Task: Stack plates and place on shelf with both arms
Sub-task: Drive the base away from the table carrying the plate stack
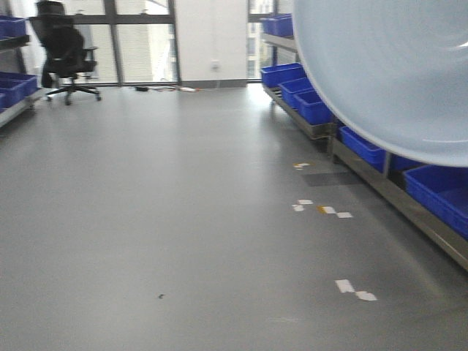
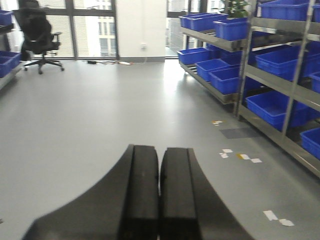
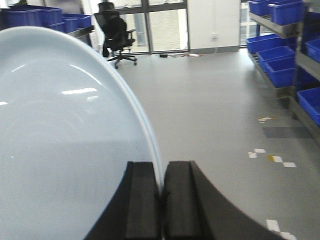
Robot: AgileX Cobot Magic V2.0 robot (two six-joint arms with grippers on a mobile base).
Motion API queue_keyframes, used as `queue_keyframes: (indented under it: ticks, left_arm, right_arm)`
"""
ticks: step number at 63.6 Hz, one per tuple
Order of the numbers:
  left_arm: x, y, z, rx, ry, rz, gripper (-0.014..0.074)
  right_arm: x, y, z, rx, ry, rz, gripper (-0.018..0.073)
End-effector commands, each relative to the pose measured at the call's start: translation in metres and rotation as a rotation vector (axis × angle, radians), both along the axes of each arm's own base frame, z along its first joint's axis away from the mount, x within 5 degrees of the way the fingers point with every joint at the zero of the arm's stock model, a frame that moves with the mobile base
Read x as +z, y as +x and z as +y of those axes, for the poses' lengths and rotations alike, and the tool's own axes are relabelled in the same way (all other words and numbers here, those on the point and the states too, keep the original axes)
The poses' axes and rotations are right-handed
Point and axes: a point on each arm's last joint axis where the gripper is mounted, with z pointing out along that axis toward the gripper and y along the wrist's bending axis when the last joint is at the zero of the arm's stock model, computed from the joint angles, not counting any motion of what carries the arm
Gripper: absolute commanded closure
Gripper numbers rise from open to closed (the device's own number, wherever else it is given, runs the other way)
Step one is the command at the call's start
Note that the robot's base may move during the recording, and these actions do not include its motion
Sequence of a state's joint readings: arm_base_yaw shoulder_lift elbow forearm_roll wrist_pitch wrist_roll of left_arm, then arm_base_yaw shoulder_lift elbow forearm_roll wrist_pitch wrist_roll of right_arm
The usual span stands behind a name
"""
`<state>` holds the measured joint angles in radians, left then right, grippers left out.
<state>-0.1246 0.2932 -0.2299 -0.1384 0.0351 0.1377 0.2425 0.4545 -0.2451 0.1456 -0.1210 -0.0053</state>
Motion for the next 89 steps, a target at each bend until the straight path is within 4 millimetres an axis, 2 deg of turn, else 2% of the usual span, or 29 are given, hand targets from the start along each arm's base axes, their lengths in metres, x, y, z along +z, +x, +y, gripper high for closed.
queue_keyframes:
  ticks: [1, 89]
  left_arm:
    - [0.0170, -0.0003, 0.0012, 0.013, -0.023, -0.102, 0.0516]
    - [0.0170, -0.0003, 0.0012, 0.013, -0.023, -0.102, 0.0516]
  right_arm:
    - [0.0202, -0.0003, -0.0021, -0.021, 0.026, -0.133, 0.0510]
    - [0.0202, -0.0003, -0.0021, -0.021, 0.026, -0.133, 0.0510]
